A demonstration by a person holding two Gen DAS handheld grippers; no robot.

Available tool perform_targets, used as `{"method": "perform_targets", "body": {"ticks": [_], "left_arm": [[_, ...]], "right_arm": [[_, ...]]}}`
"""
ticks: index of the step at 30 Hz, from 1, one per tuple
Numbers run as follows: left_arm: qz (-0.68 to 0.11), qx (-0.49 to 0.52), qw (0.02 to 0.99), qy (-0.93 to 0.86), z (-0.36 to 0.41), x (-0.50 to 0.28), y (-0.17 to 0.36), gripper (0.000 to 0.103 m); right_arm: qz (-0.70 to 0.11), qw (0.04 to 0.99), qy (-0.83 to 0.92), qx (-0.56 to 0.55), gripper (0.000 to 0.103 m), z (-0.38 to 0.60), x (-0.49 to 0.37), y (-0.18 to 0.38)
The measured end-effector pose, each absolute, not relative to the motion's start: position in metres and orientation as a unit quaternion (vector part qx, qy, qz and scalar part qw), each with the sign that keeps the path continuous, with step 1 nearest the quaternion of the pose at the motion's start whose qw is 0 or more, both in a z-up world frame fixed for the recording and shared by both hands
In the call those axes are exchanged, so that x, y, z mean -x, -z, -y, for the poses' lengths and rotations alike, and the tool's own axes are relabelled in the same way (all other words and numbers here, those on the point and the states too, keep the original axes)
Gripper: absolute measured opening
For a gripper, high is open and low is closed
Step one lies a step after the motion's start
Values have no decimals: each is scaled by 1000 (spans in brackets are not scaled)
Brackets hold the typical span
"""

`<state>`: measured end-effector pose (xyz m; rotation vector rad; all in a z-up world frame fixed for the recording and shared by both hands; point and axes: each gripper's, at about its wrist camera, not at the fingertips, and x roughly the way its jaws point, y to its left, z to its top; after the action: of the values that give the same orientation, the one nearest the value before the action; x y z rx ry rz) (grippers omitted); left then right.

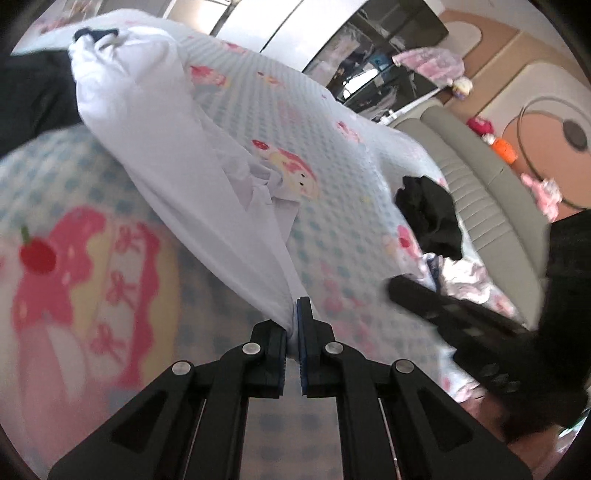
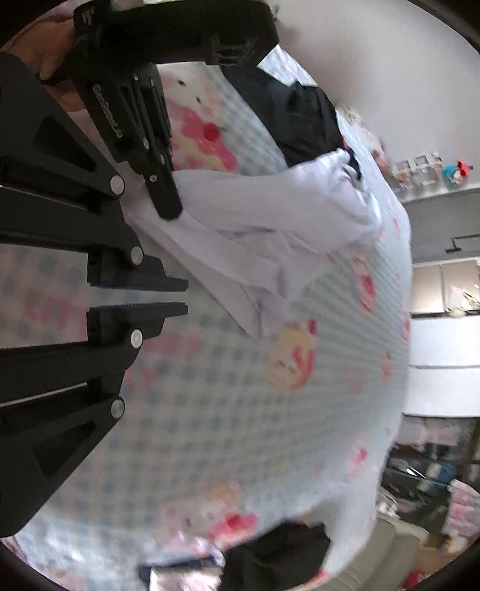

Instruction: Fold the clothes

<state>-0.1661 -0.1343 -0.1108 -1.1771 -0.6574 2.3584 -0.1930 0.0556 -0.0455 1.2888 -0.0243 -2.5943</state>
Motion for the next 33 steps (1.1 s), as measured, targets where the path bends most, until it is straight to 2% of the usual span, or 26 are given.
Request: {"method": "perform_targets", "body": {"ticks": [1,3,5,6,7,8,9,13,15,17,18,19,20,23,27,33], "left_arm": [[240,423,207,-849,135,162,113,6],[254,425,194,-847,138,166,119,8],[272,428,184,-842,146,173,127,23],[278,430,180,-840,153,175,133,40],[284,431,179,-837,159,176,137,46],[290,432,179,-835,163,178,140,45],[297,432,175,-834,167,182,142,45],[280,443,138,-840,170,195,153,44],[286,450,141,-834,171,201,159,44],[284,450,148,-833,166,206,161,41],[276,449,154,-836,161,208,161,28],[268,449,159,-837,157,209,161,18],[263,450,162,-838,151,209,161,3],[238,432,191,-848,124,198,145,3],[164,401,231,-871,83,174,112,1],[167,426,269,-848,45,152,110,1]], "right_arm": [[18,128,884,-450,21,-54,195,52],[36,141,873,-466,27,-52,199,64],[55,153,861,-481,48,-49,204,76],[65,159,855,-489,51,-48,206,82],[73,165,849,-497,54,-46,208,88],[73,167,844,-504,63,-40,213,93],[72,168,839,-512,66,-34,218,98],[54,151,830,-534,67,-17,241,129],[34,140,818,-556,59,-12,244,148],[-1,144,828,-541,33,-4,235,149],[-13,146,832,-534,26,-1,231,148],[-28,142,838,-525,13,0,226,145],[-42,139,844,-516,8,2,220,142],[-44,125,860,-493,3,-8,205,127],[-41,96,880,-464,1,-43,176,101],[-15,78,882,-464,1,-94,139,77]]}}
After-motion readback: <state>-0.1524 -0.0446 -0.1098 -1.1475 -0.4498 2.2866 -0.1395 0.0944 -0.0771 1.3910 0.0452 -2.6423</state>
